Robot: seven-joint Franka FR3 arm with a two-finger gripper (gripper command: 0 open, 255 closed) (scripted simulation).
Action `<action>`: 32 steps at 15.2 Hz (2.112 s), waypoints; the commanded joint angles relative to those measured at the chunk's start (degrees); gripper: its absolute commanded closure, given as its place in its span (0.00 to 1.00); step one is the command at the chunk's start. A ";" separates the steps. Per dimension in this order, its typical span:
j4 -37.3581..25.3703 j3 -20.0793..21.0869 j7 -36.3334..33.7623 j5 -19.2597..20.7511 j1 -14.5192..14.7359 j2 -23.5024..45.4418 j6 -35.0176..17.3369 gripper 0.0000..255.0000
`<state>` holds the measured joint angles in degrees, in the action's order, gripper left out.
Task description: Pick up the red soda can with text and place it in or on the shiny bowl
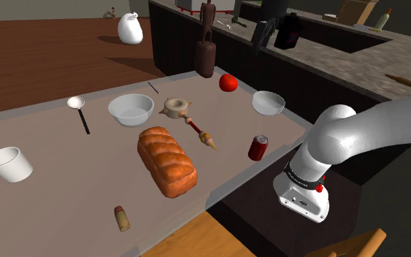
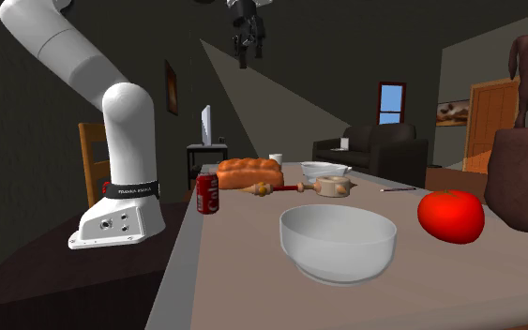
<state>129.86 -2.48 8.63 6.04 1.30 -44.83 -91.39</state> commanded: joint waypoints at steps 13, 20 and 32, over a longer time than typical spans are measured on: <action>21.14 11.24 -34.61 -1.16 -11.02 -2.18 -7.75 0.00; 30.67 17.83 -55.34 -5.08 -15.57 0.64 -12.65 0.00; 40.36 23.27 -70.45 -9.59 -18.69 7.10 -23.46 0.00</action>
<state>169.65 20.70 -61.75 -3.58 -17.28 -38.17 -113.82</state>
